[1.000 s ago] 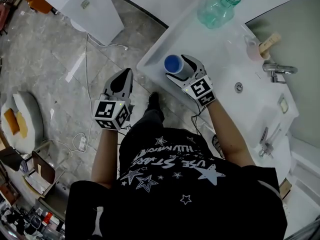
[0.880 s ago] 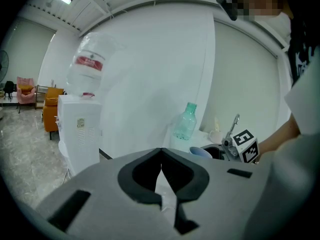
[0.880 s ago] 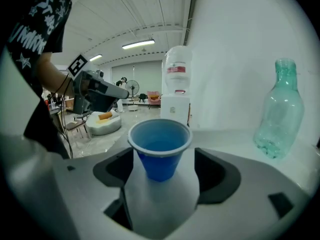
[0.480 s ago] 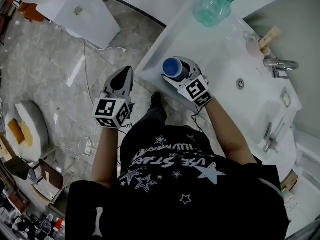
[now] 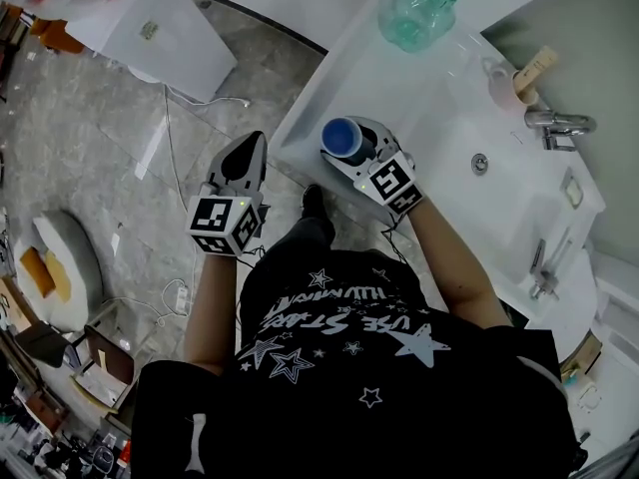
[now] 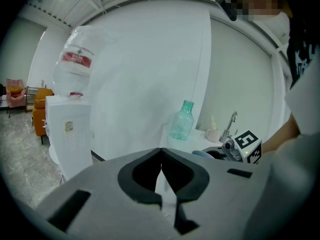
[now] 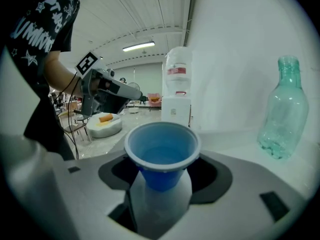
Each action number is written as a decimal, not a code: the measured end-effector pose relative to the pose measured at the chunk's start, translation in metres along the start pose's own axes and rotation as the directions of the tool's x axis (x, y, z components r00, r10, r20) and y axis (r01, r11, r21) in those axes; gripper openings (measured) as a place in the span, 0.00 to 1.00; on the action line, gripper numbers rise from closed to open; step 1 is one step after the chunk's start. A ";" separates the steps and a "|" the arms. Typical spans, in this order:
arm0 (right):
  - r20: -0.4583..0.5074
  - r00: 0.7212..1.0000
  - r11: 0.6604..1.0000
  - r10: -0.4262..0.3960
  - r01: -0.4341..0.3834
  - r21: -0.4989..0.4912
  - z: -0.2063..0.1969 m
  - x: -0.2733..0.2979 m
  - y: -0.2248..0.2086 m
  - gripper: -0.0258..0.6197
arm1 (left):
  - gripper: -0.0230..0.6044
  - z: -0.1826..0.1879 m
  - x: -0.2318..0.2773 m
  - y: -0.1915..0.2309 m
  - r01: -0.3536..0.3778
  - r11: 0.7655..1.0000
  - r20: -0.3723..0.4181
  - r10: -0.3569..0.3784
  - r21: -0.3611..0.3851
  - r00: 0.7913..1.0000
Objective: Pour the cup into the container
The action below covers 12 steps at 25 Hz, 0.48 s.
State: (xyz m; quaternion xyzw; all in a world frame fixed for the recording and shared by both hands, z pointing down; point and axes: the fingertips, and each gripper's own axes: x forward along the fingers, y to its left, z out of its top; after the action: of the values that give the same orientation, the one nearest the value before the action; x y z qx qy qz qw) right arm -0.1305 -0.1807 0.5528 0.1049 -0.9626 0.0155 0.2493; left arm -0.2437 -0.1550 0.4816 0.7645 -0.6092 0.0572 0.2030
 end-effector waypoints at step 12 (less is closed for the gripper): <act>0.053 0.995 0.995 -0.082 0.079 0.066 0.022 -0.035 -0.027 0.49 | 0.05 0.019 0.014 -0.013 0.052 0.998 0.018 -0.052 0.030 0.998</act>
State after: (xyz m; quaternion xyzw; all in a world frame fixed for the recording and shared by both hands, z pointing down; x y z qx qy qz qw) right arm -0.1052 -0.2020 0.5157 0.1520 -0.9632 0.0330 0.2193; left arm -0.2311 -0.1730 0.4664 0.7834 -0.5900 0.0538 0.1875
